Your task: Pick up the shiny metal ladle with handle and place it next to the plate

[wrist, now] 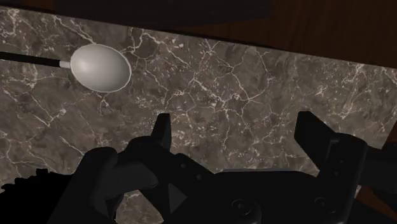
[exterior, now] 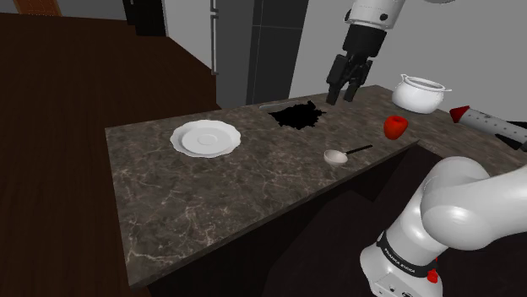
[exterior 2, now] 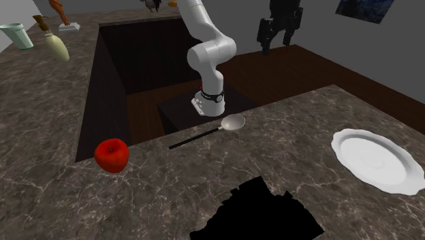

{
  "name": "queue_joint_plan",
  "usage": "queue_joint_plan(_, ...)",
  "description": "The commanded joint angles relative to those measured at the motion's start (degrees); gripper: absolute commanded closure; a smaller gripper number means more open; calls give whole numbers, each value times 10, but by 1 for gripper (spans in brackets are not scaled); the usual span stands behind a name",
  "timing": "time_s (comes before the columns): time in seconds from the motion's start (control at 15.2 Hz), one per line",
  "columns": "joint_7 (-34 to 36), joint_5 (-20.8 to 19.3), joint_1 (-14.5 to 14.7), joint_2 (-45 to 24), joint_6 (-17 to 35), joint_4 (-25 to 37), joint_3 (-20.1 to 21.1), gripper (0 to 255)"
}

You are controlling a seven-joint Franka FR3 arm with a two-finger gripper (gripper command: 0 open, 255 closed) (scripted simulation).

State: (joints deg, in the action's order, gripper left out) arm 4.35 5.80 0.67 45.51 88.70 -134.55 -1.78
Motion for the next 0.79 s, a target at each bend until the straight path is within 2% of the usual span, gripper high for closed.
queue_joint_plan(0.0, 0, 0, 0, 0, 0, 0, 0, 0)
queue_joint_plan(0.4, -180, -82, 28, 85, 24, -117, -56, 0)
queue_joint_plan(0.73, -334, -173, 39, 140, 53, -196, -122, 0)
